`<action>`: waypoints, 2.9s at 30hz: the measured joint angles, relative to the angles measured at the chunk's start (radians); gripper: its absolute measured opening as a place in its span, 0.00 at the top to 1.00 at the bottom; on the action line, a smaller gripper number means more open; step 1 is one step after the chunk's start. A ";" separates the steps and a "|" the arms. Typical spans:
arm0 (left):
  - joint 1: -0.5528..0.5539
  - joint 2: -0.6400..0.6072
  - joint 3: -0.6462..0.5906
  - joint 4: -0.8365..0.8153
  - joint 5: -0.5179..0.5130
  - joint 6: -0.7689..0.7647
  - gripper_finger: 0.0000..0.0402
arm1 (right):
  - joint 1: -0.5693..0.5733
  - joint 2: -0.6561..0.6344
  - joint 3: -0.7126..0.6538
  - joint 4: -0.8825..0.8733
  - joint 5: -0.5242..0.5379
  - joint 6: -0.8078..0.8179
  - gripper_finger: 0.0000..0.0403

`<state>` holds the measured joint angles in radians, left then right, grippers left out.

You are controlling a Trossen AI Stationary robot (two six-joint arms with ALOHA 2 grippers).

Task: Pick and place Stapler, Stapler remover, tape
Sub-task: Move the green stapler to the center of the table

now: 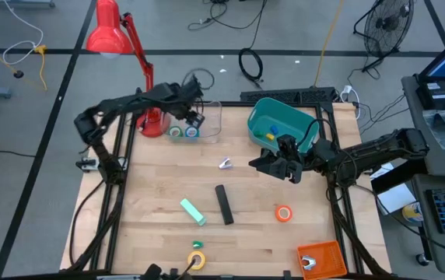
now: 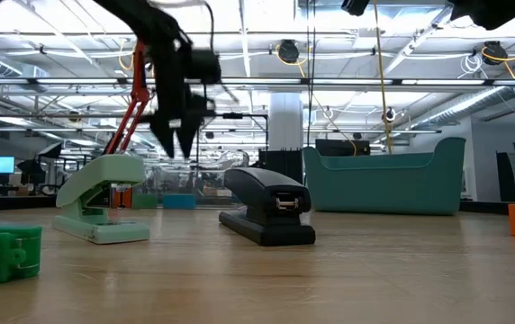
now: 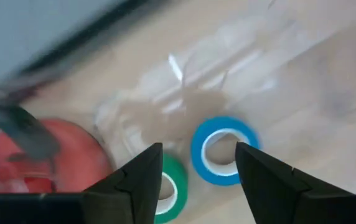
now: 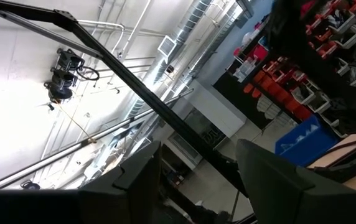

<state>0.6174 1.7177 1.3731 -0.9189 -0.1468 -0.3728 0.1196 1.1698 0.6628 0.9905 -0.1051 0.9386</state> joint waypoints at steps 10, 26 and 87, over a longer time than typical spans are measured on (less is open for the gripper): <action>-0.163 -0.240 0.059 0.041 0.167 -0.018 0.60 | 0.000 0.000 0.000 0.015 -0.001 0.000 0.50; -0.672 -0.272 -0.033 0.054 0.169 -0.099 0.61 | 0.000 0.000 0.000 0.015 -0.005 0.003 0.50; -0.980 -0.134 -0.202 0.193 0.271 -0.217 0.60 | 0.020 0.000 0.000 -0.002 -0.028 0.018 0.50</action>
<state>-0.3627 1.5833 1.1706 -0.7263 0.1246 -0.5898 0.1394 1.1698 0.6628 0.9890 -0.1329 0.9569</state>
